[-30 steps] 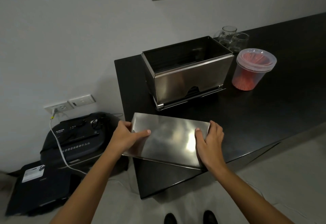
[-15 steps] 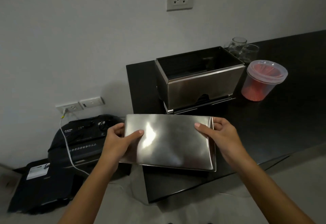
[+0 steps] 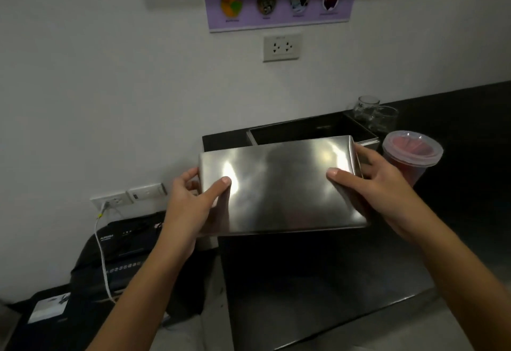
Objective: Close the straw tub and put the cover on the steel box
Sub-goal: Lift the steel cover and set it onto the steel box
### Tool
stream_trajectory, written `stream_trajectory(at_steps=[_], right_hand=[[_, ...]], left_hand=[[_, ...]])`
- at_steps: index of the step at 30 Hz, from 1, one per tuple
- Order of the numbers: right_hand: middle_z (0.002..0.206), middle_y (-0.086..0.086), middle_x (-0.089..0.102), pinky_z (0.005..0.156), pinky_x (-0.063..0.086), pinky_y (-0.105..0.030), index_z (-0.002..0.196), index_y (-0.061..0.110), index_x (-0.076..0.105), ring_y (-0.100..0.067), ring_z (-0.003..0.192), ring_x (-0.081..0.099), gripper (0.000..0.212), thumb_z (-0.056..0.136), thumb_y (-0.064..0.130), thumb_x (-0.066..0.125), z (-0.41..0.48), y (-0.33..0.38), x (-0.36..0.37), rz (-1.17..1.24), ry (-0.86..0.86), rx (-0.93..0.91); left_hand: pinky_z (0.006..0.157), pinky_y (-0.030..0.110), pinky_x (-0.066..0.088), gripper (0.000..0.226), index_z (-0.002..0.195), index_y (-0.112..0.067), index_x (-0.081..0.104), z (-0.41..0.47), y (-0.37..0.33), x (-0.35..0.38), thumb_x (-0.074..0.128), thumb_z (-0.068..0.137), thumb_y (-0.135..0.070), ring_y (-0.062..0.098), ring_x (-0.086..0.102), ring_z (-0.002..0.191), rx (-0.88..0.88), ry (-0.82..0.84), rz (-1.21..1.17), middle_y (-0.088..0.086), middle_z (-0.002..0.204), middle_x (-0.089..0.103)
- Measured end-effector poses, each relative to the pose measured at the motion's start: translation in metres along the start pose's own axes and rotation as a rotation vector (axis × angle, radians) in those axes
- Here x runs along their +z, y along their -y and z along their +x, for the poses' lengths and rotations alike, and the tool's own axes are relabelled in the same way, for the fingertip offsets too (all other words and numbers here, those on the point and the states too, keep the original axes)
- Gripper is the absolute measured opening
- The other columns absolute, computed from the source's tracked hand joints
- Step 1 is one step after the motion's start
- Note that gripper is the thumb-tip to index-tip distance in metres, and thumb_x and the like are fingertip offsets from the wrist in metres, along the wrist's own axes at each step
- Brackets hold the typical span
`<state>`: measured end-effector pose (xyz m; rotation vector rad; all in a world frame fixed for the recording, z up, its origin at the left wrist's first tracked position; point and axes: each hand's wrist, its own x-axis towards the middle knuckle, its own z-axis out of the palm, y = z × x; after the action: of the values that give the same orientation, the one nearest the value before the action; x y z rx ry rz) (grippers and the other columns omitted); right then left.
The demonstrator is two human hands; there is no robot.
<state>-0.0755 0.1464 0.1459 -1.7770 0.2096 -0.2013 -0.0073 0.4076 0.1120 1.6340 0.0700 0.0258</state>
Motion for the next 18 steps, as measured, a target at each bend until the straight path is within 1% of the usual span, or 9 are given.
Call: stream_trajectory(at_steps=[2,3,5,6,9,11,13,16,18], right_hand=[[0.101,0.004,0.067,0.07,0.054,-0.033,0.133,0.036,0.038,-0.016,0.087,0.068,0.1,0.041,0.057,0.072,0.006,0.007,-0.013,0.006,-0.028,-0.018],[0.099,0.003,0.069,0.069,0.054,-0.032,0.127,0.041,0.044,-0.016,0.086,0.069,0.092,0.041,0.058,0.072,0.01,0.009,-0.02,0.002,-0.025,-0.028],[0.093,0.003,0.074,0.068,0.052,-0.028,0.1,0.053,0.06,-0.013,0.084,0.07,0.059,0.043,0.056,0.073,0.021,0.015,-0.03,0.031,0.001,-0.052],[0.091,0.006,0.075,0.069,0.052,-0.027,0.09,0.052,0.063,-0.012,0.083,0.07,0.047,0.044,0.054,0.074,0.028,0.016,-0.034,0.053,0.008,-0.058],[0.087,0.0,0.075,0.072,0.054,-0.034,0.102,0.029,0.064,-0.017,0.081,0.071,0.06,0.047,0.046,0.078,0.053,0.016,-0.046,0.139,-0.066,-0.027],[0.081,-0.003,0.074,0.065,0.057,-0.031,0.105,0.017,0.064,-0.016,0.071,0.071,0.058,0.054,0.039,0.08,0.069,0.019,-0.057,0.168,-0.144,0.02],[0.074,0.003,0.071,0.054,0.055,-0.023,0.099,0.018,0.065,-0.009,0.06,0.068,0.042,0.063,0.036,0.077,0.086,0.02,-0.072,0.155,-0.206,0.033],[0.085,0.001,0.068,0.068,0.054,-0.03,0.102,0.019,0.064,-0.014,0.072,0.065,0.04,0.068,0.037,0.074,0.108,0.019,-0.09,0.133,-0.192,0.043],[0.086,0.0,0.068,0.068,0.052,-0.028,0.1,0.017,0.065,-0.014,0.071,0.063,0.035,0.071,0.035,0.072,0.12,0.016,-0.097,0.146,-0.146,0.04]], left_hand=[[0.047,0.013,0.044,0.06,0.129,-0.022,0.041,0.004,-0.011,0.011,0.067,0.076,-0.036,0.003,0.053,0.083,0.039,0.015,0.048,-0.01,0.1,0.052],[0.049,0.014,0.042,0.057,0.129,-0.022,0.04,0.006,-0.016,0.016,0.064,0.079,-0.037,0.002,0.052,0.082,0.051,0.023,0.085,-0.011,0.099,0.051],[0.057,0.018,0.039,0.054,0.131,-0.022,0.041,0.011,-0.024,0.023,0.06,0.082,-0.037,0.002,0.051,0.082,0.071,0.025,0.141,-0.008,0.102,0.052],[0.058,0.018,0.039,0.052,0.131,-0.022,0.043,0.013,-0.028,0.026,0.059,0.084,-0.036,0.002,0.052,0.082,0.083,0.019,0.161,-0.007,0.101,0.053],[0.067,0.022,0.044,0.045,0.127,-0.019,0.05,0.023,-0.045,0.036,0.06,0.085,-0.028,0.009,0.059,0.087,0.084,0.044,0.224,-0.008,0.096,0.057],[0.071,0.025,0.048,0.041,0.123,-0.016,0.054,0.03,-0.06,0.045,0.061,0.084,-0.023,0.013,0.062,0.088,0.03,0.146,0.244,-0.004,0.095,0.061],[0.071,0.026,0.053,0.041,0.122,-0.013,0.055,0.036,-0.074,0.056,0.062,0.083,-0.021,0.015,0.064,0.084,-0.011,0.221,0.271,0.0,0.097,0.064],[0.062,0.018,0.056,0.044,0.124,-0.011,0.054,0.038,-0.089,0.076,0.064,0.082,-0.021,0.013,0.066,0.076,-0.009,0.214,0.292,0.003,0.097,0.064],[0.058,0.015,0.055,0.047,0.125,-0.012,0.053,0.037,-0.093,0.089,0.065,0.081,-0.022,0.013,0.065,0.075,-0.01,0.169,0.302,0.002,0.097,0.062]])
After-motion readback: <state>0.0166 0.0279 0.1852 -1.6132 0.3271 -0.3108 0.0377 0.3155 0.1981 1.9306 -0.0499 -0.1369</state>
